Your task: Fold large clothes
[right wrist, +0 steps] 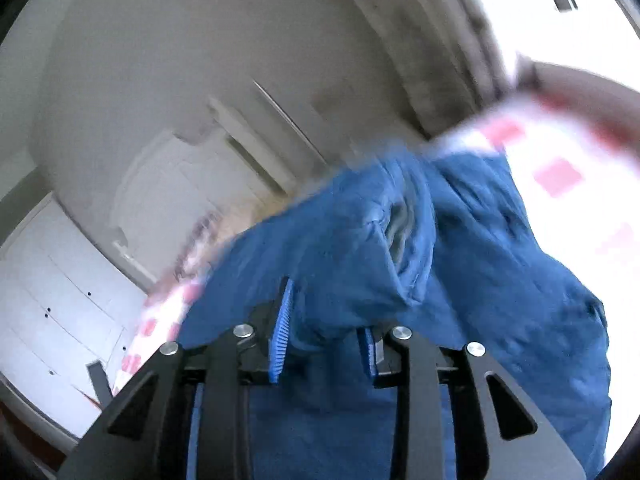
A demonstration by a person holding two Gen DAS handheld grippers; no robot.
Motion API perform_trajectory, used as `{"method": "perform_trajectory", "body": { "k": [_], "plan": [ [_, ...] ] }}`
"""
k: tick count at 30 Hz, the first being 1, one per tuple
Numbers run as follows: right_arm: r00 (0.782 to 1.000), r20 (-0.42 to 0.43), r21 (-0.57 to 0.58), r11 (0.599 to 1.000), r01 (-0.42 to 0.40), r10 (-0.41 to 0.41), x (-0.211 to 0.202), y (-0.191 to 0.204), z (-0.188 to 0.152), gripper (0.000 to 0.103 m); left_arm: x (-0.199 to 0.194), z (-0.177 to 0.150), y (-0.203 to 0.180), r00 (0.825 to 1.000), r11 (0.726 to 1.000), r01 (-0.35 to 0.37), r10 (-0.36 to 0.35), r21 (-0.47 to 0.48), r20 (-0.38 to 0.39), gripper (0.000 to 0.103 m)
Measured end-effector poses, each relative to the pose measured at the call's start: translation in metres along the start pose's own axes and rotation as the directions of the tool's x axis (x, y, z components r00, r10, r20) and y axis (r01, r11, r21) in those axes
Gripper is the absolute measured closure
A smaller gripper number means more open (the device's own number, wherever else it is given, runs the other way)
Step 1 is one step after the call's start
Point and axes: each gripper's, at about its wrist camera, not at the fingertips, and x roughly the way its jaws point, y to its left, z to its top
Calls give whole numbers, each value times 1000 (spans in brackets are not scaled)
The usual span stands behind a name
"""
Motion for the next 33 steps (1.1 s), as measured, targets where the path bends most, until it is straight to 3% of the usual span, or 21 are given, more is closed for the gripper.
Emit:
{"method": "perform_trajectory", "body": {
  "k": [3,7,10,12,13,14,17,20,21,23,25,26,29,31,33],
  "plan": [
    [1000,-17,58,998,-24,25,9,-15,-5,69,0,0,2,1000,1000,3,-3,-7,1,12],
    [1000,3,58,998,-10,9,8,-11,2,55,0,0,2,1000,1000,3,-3,-10,2,12],
    [1000,-11,81,997,-18,19,17,-18,8,54,0,-1,1,1000,1000,-3,3,0,5,12],
    [1000,-5,54,998,-23,23,16,-17,6,56,0,-1,1,1000,1000,-1,1,0,6,12],
    [1000,8,38,999,-22,22,9,-16,3,70,0,-1,2,1000,1000,0,0,-2,5,12],
    [999,44,8,1000,-22,21,1,-10,4,75,0,-1,2,1000,1000,0,0,-3,4,12],
    [990,142,-55,998,-3,11,-24,7,4,77,-2,-1,-1,1000,1000,-9,8,8,10,12],
    [993,108,-52,997,49,-43,-22,9,3,76,-3,-2,-5,1000,999,-22,22,24,16,12],
    [992,58,-47,993,111,-108,-12,4,2,76,-3,-2,-6,1000,999,-24,23,26,17,12],
    [984,-1,-40,983,179,-180,2,-7,-2,71,-4,-2,-5,1000,999,-22,21,23,17,12],
    [990,10,19,990,141,-141,-7,-16,-1,67,-4,-2,-4,1000,1000,-19,18,19,15,12],
    [987,24,32,987,156,-157,-13,-17,0,50,-4,-2,-5,1000,1000,-19,19,19,12,12],
    [955,176,55,971,231,-238,-48,-9,6,27,-4,-2,-5,1000,999,-24,24,26,14,12],
    [934,272,-12,970,243,-230,-64,10,8,27,-5,-3,-7,999,999,-28,28,31,16,12],
    [933,273,-150,948,282,-234,-55,38,10,27,-5,-3,-7,999,999,-30,30,31,15,12]
  ]
}}
